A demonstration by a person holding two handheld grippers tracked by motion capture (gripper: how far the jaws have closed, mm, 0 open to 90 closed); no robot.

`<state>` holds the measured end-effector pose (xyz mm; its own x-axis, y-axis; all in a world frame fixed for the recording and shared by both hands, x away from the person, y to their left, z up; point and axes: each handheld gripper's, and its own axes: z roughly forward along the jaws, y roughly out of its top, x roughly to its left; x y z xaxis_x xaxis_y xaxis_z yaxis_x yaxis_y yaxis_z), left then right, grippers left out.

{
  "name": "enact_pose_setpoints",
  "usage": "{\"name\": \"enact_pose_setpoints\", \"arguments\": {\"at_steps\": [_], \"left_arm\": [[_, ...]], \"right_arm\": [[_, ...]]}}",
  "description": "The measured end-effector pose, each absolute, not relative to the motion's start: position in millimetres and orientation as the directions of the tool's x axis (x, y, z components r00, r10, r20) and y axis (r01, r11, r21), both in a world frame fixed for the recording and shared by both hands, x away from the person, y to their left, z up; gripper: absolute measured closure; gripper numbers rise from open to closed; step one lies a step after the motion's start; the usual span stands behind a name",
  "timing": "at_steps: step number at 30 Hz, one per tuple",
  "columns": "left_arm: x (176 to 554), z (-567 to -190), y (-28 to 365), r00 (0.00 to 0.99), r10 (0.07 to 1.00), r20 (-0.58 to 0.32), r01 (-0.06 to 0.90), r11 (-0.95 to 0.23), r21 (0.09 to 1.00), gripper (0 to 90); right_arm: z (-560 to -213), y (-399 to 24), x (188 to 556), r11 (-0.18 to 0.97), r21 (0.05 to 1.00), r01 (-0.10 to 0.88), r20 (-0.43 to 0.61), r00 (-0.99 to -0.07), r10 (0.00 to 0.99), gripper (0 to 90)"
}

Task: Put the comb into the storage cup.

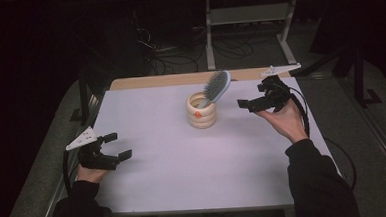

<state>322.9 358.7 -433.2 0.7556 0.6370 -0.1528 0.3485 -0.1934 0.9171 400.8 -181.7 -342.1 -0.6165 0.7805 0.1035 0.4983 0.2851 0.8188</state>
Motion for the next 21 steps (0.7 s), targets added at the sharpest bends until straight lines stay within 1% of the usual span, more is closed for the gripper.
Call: {"name": "enact_pose_setpoints", "arguments": {"at_steps": [5, 14, 21], "left_arm": [[323, -434, 359, 0.757, 0.635, -0.154, 0.349, -0.193, 0.917, 0.0], [323, -435, 358, 0.759, 0.633, -0.155, 0.354, -0.2, 0.913, 0.0], [323, -435, 359, 0.76, 0.631, -0.158, 0.357, -0.2, 0.913, 0.0]], "right_arm": [[-352, -189, 394, 0.273, 0.822, 0.5, 0.11, -0.609, 0.785, 0.0], [-367, -198, 380, 0.294, 0.813, 0.503, 0.098, -0.616, 0.782, 0.0], [-377, -207, 368, 0.284, 0.818, 0.501, 0.1, -0.608, 0.787, 0.0]]}}
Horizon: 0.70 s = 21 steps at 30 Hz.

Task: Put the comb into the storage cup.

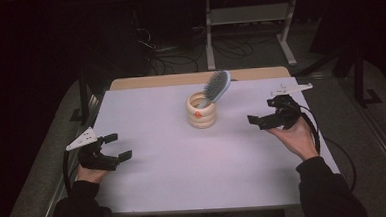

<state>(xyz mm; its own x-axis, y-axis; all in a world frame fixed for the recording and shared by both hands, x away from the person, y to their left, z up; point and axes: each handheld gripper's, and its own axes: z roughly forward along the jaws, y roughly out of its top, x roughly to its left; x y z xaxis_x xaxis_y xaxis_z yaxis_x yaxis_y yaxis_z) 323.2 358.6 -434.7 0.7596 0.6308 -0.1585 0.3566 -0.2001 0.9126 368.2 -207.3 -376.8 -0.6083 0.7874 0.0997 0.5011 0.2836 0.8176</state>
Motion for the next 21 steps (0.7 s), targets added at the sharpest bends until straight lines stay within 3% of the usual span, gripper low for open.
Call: {"name": "enact_pose_setpoints", "arguments": {"at_steps": [21], "left_arm": [[323, -434, 359, 0.755, 0.632, -0.176, 0.361, -0.175, 0.916, 0.0]], "right_arm": [[-402, -236, 333, 0.258, 0.829, 0.497, 0.099, -0.584, 0.806, 0.0]]}}
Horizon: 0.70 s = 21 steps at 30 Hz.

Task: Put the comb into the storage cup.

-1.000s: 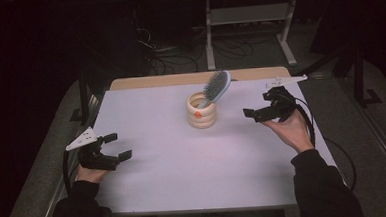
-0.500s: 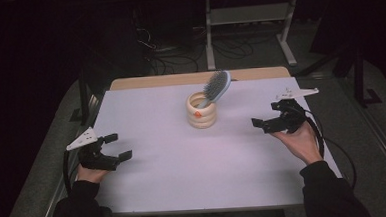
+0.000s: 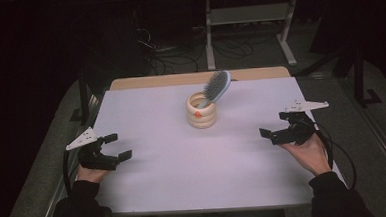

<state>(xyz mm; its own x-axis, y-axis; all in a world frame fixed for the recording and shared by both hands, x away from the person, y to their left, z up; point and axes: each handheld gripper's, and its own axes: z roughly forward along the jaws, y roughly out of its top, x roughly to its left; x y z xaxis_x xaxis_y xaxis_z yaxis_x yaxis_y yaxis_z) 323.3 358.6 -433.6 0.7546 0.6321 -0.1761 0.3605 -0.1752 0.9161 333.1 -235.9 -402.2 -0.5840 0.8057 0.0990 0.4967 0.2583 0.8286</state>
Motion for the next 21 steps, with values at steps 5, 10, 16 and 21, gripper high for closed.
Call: {"name": "enact_pose_setpoints", "arguments": {"at_steps": [5, 10, 16, 21], "left_arm": [[323, -434, 357, 0.76, 0.627, -0.172, 0.358, -0.182, 0.916, 0.0], [322, -434, 357, 0.76, 0.627, -0.171, 0.356, -0.181, 0.917, 0.0], [323, -435, 357, 0.759, 0.629, -0.169, 0.362, -0.192, 0.912, 0.0], [324, -436, 357, 0.76, 0.626, -0.177, 0.372, -0.195, 0.907, 0.0]], "right_arm": [[-408, -245, 324, 0.242, 0.843, 0.48, 0.09, -0.571, 0.816, 0.0], [-412, -252, 315, 0.234, 0.851, 0.471, 0.085, -0.562, 0.823, 0.0], [-417, -258, 304, 0.229, 0.853, 0.469, 0.083, -0.555, 0.828, 0.0], [-419, -266, 297, 0.211, 0.865, 0.456, 0.081, -0.542, 0.836, 0.0]]}}
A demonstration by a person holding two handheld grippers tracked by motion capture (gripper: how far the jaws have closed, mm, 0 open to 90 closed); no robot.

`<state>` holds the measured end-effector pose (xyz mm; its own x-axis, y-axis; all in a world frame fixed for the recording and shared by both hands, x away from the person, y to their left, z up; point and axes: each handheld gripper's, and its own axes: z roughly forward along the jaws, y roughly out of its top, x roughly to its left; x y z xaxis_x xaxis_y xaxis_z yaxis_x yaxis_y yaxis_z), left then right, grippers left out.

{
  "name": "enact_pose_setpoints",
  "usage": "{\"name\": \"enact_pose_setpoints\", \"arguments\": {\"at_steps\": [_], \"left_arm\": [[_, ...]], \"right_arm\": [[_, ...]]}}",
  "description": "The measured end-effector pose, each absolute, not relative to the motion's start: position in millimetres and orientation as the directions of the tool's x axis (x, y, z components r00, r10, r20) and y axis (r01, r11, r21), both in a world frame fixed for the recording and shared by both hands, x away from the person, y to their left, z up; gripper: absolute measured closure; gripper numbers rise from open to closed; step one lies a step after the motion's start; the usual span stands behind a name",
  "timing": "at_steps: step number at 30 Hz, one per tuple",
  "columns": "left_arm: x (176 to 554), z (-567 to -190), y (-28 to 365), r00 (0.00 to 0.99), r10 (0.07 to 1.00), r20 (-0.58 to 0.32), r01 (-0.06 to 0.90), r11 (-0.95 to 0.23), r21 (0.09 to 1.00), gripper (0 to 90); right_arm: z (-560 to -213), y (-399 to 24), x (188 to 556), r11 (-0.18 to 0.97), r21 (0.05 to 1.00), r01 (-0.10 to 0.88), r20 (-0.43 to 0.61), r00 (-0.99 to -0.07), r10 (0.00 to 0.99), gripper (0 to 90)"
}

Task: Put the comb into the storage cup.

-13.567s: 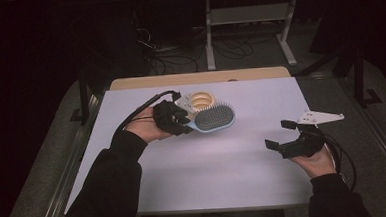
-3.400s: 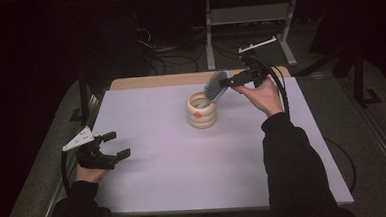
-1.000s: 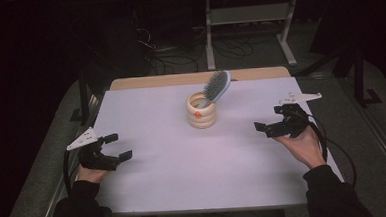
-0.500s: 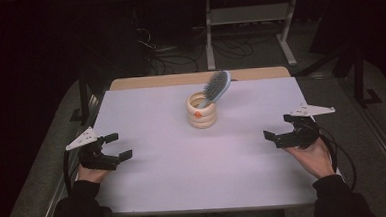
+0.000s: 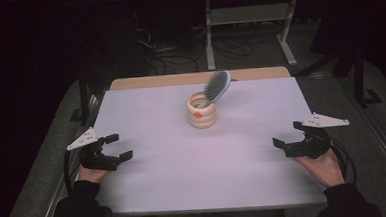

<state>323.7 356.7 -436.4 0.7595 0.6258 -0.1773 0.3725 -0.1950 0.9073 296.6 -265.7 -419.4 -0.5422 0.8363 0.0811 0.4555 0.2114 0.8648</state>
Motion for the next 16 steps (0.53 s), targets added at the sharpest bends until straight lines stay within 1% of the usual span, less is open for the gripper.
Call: {"name": "enact_pose_setpoints", "arguments": {"at_steps": [5, 10, 16], "left_arm": [[324, -438, 356, 0.759, 0.625, -0.182, 0.38, -0.198, 0.903, 0.0], [324, -438, 356, 0.761, 0.623, -0.18, 0.375, -0.196, 0.906, 0.0], [324, -437, 356, 0.768, 0.615, -0.179, 0.366, -0.19, 0.911, 0.0]], "right_arm": [[-428, -268, 291, 0.207, 0.863, 0.461, 0.084, -0.535, 0.84, 0.0], [-430, -266, 286, 0.215, 0.873, 0.438, 0.073, -0.552, 0.83, 0.0], [-435, -266, 281, 0.22, 0.872, 0.437, 0.073, -0.561, 0.825, 0.0]]}}
